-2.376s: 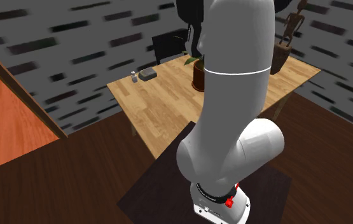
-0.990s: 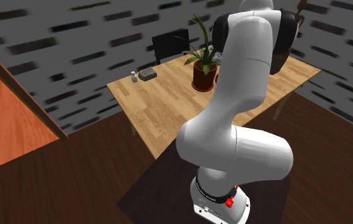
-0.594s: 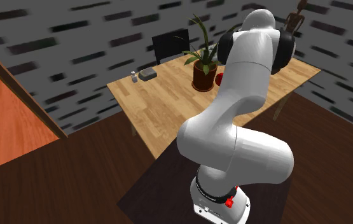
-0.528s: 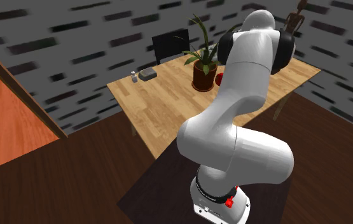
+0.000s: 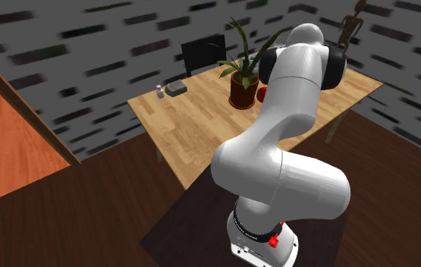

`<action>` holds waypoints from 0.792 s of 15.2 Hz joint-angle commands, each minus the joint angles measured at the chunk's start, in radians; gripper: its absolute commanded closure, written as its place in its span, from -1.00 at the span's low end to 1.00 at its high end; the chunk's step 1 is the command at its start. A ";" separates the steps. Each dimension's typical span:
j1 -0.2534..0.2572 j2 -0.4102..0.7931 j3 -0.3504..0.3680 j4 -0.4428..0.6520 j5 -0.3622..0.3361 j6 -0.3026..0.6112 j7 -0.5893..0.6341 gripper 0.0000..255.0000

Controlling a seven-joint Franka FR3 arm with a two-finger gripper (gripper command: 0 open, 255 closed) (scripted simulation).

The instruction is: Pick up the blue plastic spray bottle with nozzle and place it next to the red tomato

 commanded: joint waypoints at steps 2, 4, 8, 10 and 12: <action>-0.003 0.039 0.000 0.029 0.001 0.010 0.005 1.00; -0.005 0.063 0.000 0.046 0.001 0.017 0.008 1.00; -0.009 0.114 -0.001 0.086 0.002 0.028 0.015 1.00; -0.011 0.142 -0.001 0.109 0.003 0.032 0.018 1.00; -0.013 0.171 -0.001 0.137 0.003 0.034 0.021 1.00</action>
